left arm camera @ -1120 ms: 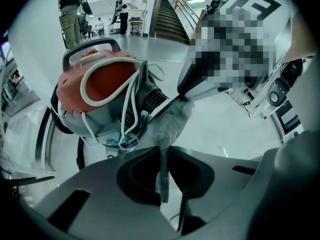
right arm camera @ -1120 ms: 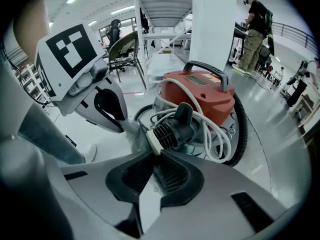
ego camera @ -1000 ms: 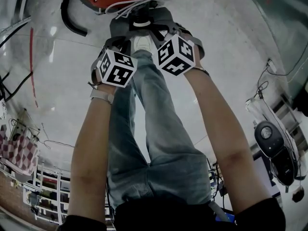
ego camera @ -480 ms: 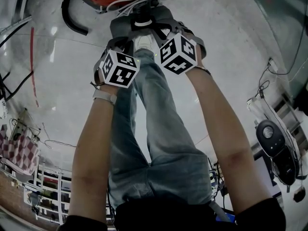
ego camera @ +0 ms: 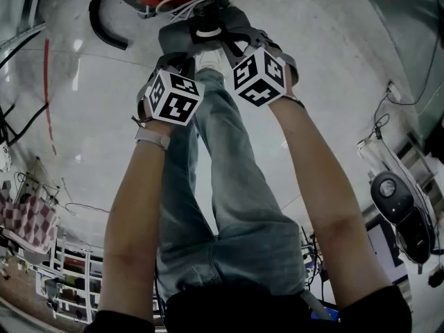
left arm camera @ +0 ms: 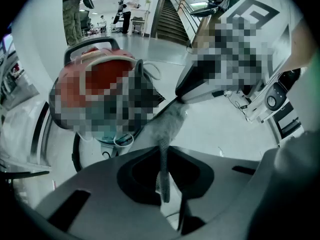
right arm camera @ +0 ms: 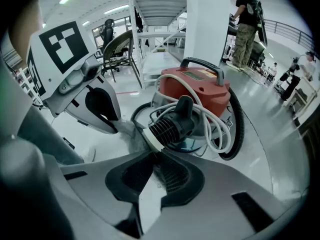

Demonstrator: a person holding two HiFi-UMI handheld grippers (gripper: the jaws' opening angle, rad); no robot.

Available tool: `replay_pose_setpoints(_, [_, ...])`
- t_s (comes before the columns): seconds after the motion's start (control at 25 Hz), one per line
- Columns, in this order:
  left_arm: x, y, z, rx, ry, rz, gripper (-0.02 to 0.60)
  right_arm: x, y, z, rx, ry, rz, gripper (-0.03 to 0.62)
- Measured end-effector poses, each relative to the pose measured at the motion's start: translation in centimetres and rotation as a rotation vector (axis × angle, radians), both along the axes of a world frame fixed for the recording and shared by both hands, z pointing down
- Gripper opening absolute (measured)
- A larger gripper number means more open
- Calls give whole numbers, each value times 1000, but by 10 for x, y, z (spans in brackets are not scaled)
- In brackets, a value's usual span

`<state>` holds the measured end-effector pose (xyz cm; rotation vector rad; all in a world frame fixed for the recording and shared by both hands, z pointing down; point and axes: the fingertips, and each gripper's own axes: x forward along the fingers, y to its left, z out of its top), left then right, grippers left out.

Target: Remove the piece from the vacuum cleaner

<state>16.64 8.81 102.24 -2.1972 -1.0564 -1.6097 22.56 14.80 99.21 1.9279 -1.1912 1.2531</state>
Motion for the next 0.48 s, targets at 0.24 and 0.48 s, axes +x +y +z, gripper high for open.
replay_pose_setpoints(0.24, [-21, -3, 6, 11, -39, 46, 46, -23, 3, 7, -28, -40, -18, 64])
replay_pose_setpoints(0.48, [-68, -14, 3, 5, -25, 109, 44, -79, -1, 5, -14, -49, -41, 57])
